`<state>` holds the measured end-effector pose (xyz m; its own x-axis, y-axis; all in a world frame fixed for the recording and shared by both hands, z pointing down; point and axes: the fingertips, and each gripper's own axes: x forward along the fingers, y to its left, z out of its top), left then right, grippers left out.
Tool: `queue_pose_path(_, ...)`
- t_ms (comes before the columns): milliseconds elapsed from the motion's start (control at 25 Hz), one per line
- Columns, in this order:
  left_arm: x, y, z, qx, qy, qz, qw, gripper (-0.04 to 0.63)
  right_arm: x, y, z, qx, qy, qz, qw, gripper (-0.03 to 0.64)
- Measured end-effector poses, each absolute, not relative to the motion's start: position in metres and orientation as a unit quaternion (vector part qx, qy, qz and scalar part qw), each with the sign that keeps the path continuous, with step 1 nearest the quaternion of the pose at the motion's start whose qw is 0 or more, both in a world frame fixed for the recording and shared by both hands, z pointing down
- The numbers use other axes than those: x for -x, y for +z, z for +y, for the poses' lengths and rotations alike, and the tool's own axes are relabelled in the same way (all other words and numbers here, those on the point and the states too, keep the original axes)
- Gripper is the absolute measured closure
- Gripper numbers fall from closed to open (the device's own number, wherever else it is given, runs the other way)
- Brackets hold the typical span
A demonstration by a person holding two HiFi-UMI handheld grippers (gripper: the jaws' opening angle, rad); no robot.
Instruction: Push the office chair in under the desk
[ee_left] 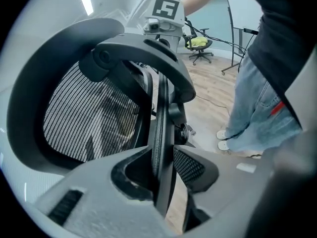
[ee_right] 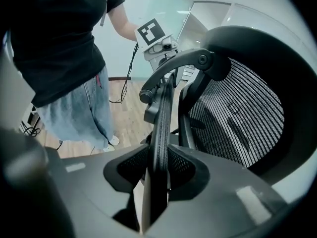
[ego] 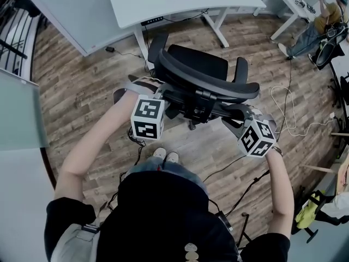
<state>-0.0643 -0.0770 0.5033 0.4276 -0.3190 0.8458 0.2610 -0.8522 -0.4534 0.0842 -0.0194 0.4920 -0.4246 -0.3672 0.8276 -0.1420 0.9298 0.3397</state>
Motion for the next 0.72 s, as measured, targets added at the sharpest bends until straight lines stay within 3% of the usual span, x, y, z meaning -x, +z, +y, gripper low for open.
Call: queue_pose_path(720, 0.051, 0.514, -0.124, 0.804, -0.553, 0.064, 0.208, 0.454, -0.099, 0.501, -0.072, -0.120, -0.132, -0.856, 0.485, 0.480)
